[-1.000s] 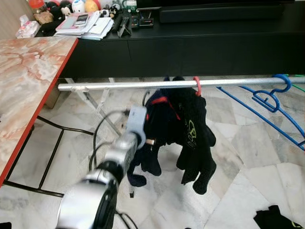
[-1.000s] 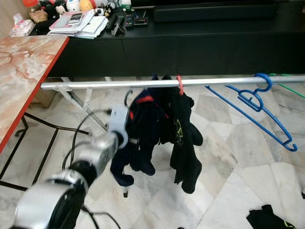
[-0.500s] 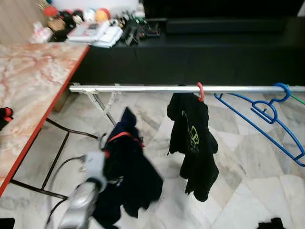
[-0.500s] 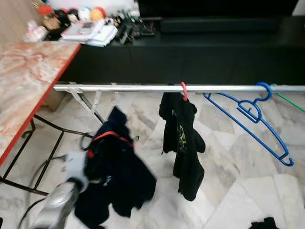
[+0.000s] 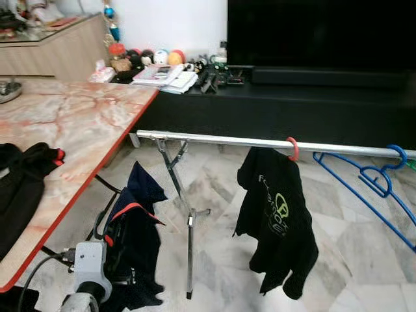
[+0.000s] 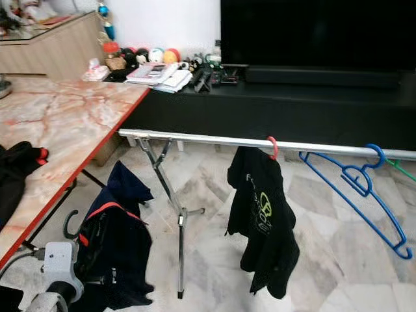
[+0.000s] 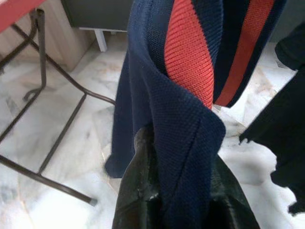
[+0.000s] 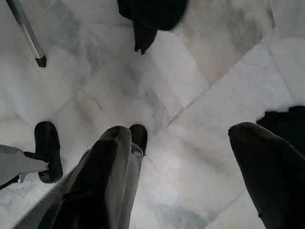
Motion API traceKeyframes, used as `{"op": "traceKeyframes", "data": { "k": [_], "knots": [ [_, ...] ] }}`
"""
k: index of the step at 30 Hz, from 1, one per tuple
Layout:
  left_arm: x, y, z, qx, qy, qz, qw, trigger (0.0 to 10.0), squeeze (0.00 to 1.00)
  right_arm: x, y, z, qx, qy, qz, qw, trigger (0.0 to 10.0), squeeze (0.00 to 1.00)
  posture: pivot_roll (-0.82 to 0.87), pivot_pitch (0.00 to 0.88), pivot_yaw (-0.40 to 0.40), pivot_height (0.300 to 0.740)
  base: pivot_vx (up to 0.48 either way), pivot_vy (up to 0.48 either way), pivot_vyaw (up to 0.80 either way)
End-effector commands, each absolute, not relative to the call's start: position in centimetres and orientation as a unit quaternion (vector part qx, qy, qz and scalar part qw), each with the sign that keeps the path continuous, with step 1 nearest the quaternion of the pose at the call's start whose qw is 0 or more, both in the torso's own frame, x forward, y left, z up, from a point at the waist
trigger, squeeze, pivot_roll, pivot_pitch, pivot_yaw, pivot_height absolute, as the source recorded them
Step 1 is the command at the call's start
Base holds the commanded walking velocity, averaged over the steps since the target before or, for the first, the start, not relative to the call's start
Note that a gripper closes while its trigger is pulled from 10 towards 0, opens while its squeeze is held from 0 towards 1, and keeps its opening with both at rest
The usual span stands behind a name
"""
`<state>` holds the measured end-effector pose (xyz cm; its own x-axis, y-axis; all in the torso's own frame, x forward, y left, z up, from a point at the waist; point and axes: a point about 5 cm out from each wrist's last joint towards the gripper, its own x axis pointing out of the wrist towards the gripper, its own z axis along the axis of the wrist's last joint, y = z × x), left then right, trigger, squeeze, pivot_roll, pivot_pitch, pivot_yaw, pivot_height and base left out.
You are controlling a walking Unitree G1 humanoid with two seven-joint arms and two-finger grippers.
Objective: Hang hanger
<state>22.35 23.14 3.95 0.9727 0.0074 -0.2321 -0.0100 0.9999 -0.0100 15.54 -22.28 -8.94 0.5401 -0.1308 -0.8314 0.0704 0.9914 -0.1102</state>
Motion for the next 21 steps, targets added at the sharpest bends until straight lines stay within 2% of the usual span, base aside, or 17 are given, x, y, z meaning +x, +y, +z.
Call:
{"op": "traceKeyframes", "data": {
  "k": [1, 5, 21],
  "knots": [
    [22.6, 22.7, 4.7, -0.012, 0.102, -0.008, 0.995, 10.0, 0.00, 15.1, -22.0, -9.2, -0.031, 0.487, -0.055, 0.871, 10.0, 0.00, 0.12, 0.000, 0.045, 0.740, 0.000, 0.000, 0.00],
    [22.4, 22.7, 4.6, -0.004, 0.112, -0.014, 0.994, 10.0, 0.00, 15.2, -21.9, -9.2, -0.030, 0.488, -0.054, 0.871, 10.0, 0.00, 0.12, 0.000, 0.054, 0.740, 0.061, 0.000, 0.00],
    [22.2, 21.7, 4.6, -0.019, 0.126, -0.036, 0.991, 10.0, 0.00, 15.2, -22.2, -9.1, -0.030, 0.484, -0.060, 0.872, 10.0, 0.00, 0.12, 0.038, 0.050, 0.740, 0.305, 0.000, 0.00]
  ]
}}
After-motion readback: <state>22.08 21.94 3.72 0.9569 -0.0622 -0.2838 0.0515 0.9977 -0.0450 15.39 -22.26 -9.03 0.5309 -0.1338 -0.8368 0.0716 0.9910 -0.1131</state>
